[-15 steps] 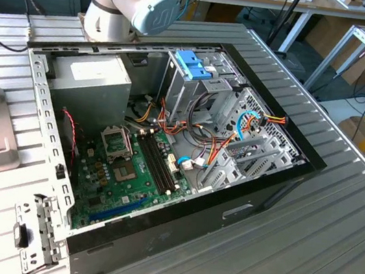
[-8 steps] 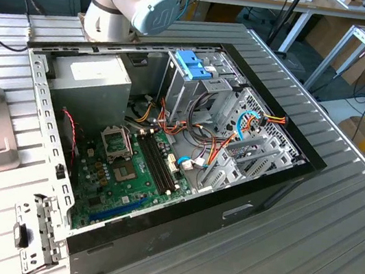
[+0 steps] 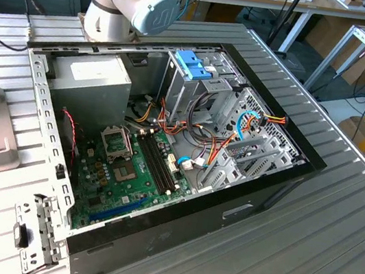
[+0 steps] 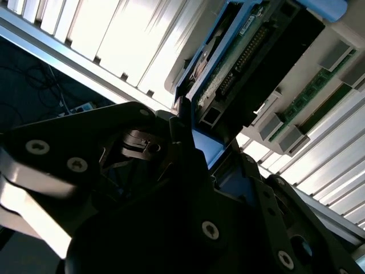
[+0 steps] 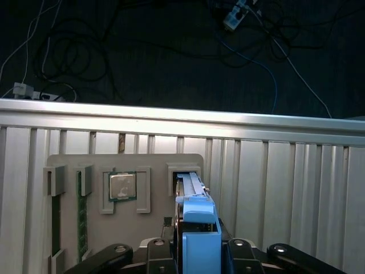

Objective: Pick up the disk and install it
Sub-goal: 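Pick up the disk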

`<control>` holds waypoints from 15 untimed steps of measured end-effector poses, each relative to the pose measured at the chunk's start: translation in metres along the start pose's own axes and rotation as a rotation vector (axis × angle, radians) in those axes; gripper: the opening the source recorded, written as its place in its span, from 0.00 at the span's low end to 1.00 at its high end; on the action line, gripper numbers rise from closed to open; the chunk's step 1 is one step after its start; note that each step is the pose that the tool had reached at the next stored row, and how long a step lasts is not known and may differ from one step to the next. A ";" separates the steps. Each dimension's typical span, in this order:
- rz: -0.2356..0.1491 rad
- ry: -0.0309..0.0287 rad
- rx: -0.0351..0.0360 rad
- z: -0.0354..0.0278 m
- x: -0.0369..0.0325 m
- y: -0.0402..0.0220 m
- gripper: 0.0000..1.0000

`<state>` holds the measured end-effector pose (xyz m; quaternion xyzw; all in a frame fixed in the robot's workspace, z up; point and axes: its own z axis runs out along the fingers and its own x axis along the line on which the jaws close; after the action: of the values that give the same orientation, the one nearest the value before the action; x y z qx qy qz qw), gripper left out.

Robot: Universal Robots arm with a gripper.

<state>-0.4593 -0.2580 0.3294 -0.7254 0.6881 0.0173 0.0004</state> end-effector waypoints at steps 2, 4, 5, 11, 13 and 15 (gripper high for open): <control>0.000 -0.0001 0.0001 -0.0013 -0.0001 0.0000 0.37; 0.000 -0.0001 0.0000 -0.0017 -0.0001 0.0000 0.37; 0.000 0.0000 0.0000 -0.0019 -0.0001 0.0000 0.37; 0.000 -0.0002 0.0000 -0.0028 -0.0001 0.0001 0.37; 0.000 -0.0002 -0.0001 -0.0032 -0.0001 0.0001 0.37; 0.000 -0.0018 0.0001 -0.0054 -0.0002 0.0001 0.37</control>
<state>-0.4593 -0.2579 0.3348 -0.7254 0.6881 0.0179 0.0011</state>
